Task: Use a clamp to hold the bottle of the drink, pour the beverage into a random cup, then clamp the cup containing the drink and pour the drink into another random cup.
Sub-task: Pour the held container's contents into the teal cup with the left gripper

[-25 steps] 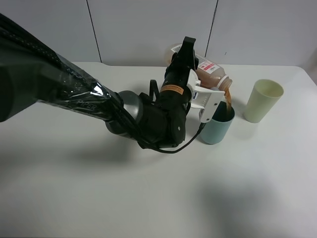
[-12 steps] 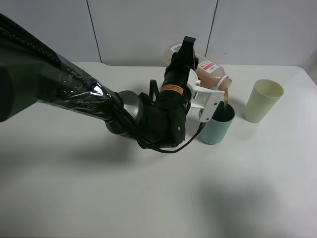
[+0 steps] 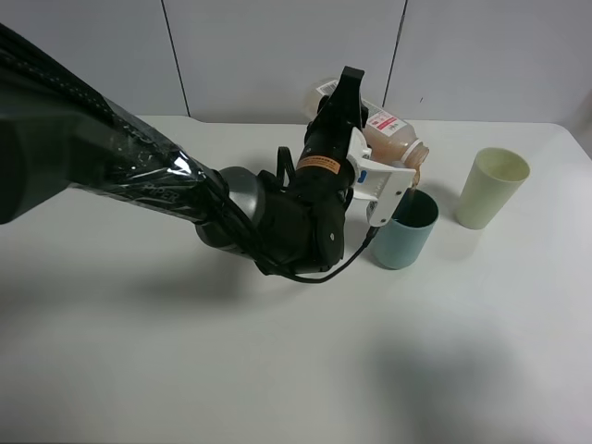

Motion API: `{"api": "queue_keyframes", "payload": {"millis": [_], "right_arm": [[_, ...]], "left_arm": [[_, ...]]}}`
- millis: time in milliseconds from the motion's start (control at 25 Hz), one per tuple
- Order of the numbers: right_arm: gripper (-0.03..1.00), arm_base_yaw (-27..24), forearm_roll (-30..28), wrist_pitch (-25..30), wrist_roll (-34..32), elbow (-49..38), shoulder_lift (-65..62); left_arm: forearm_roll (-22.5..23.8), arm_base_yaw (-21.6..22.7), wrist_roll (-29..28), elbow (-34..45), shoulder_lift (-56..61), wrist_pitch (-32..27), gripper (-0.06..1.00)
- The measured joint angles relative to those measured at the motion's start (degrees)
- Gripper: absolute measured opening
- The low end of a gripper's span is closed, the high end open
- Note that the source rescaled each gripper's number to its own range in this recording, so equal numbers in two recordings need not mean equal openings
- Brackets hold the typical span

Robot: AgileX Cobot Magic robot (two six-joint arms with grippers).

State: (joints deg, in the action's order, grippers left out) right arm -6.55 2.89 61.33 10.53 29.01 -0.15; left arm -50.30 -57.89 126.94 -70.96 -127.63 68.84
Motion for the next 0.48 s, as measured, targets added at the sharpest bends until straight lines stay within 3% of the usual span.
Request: {"api": "queue_keyframes", "payload": {"millis": [480], "right_arm": [[0.81,0.0,0.0,0.0,0.0,0.0,0.0]], "left_arm": [[3.7,0.0,0.0,0.0,0.0,0.1,0.02]]}}
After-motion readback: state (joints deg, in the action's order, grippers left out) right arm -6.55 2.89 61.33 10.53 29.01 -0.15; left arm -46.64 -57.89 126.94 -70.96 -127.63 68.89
